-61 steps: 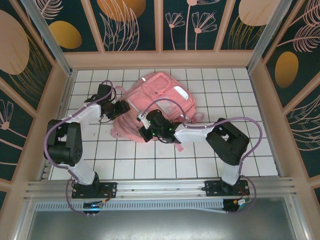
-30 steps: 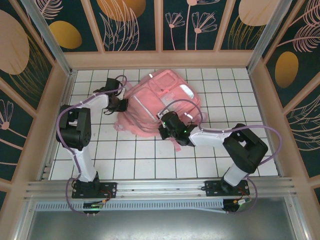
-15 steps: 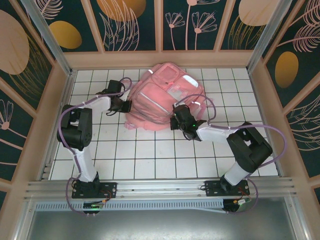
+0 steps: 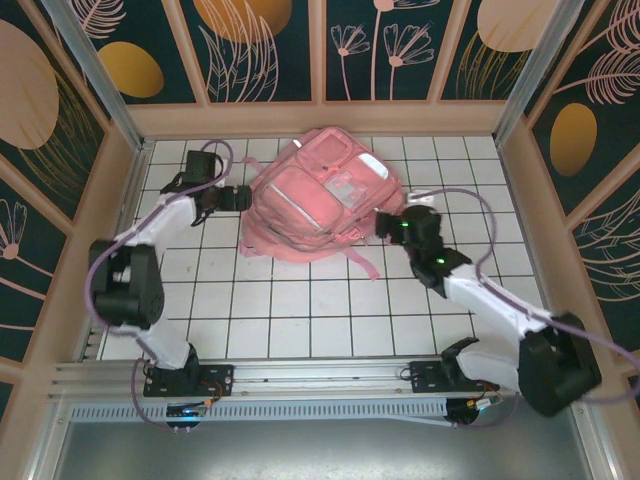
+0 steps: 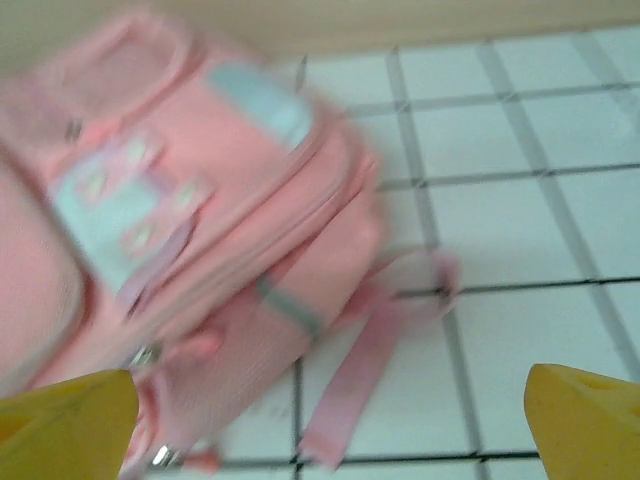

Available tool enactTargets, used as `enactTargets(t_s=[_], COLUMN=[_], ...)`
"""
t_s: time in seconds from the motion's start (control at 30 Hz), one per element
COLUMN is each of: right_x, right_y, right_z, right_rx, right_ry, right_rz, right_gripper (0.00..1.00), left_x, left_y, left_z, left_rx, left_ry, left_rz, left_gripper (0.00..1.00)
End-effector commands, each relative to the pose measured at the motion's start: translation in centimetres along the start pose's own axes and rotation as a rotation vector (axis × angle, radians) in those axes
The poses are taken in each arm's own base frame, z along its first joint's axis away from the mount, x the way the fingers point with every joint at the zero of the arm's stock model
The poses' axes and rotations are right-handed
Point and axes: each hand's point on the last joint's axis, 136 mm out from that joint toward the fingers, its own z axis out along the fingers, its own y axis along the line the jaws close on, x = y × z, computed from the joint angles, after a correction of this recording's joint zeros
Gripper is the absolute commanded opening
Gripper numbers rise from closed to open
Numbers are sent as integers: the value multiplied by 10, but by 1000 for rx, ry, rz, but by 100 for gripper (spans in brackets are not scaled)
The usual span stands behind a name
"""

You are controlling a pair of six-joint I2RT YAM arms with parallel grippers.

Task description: Pack the student bag

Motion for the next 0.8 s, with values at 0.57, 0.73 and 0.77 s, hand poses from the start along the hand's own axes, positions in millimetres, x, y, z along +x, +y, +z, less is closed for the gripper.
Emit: enactTargets(t_s=[0.57, 0.73, 0.77], right_x=[31, 30, 29], right_y=[-104, -109, -109], right_z=[43, 46, 47], right_rx=[40, 24, 24], right_ry=[-295, -296, -296], right_rz=[-12, 14, 14], right_gripper=[99, 99, 99], left_x=[40, 51, 50], left_y=[71, 67, 67], left_z=[-35, -37, -40], left_rx=[-245, -129, -126], left_ry=[-676, -715, -742], left_rz=[-1, 17, 10], left_gripper=[99, 99, 99])
